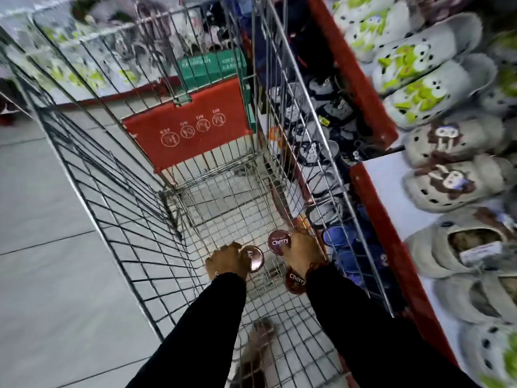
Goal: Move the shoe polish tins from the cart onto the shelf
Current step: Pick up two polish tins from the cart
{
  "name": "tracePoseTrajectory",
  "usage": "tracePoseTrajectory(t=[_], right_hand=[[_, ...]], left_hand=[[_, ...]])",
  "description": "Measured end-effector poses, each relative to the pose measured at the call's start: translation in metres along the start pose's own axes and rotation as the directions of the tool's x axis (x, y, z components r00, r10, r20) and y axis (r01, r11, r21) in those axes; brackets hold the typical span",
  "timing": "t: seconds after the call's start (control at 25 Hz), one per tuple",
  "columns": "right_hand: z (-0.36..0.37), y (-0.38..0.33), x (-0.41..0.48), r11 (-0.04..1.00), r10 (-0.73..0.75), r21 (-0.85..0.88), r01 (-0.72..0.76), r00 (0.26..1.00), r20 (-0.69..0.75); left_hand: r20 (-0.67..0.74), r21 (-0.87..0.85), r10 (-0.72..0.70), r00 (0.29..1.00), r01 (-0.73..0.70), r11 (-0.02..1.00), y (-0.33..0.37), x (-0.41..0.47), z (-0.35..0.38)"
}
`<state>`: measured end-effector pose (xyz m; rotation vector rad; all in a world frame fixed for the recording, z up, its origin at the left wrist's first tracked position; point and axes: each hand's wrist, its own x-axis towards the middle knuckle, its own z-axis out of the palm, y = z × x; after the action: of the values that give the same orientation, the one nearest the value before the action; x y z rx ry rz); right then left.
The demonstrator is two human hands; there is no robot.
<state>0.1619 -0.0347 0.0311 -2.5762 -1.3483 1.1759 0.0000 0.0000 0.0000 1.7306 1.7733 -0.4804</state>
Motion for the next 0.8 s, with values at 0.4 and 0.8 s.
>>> tracePoseTrajectory(t=[0.4, 0.8], right_hand=[[0.031, 0.021, 0.028, 0.991, 0.01, 0.13, -0.005, 0.999, -0.04], [0.004, 0.014, -0.039, 0.882, 0.095, 0.471, -0.014, 0.985, -0.148]], left_hand=[[-0.046, 0.163, -0.045, 0.998, 0.052, 0.985, 0.008, 0.018, 0.029], [-0.112, -0.467, -0.19, 0.975, 0.117, 0.876, -0.005, -0.051, -0.028]])
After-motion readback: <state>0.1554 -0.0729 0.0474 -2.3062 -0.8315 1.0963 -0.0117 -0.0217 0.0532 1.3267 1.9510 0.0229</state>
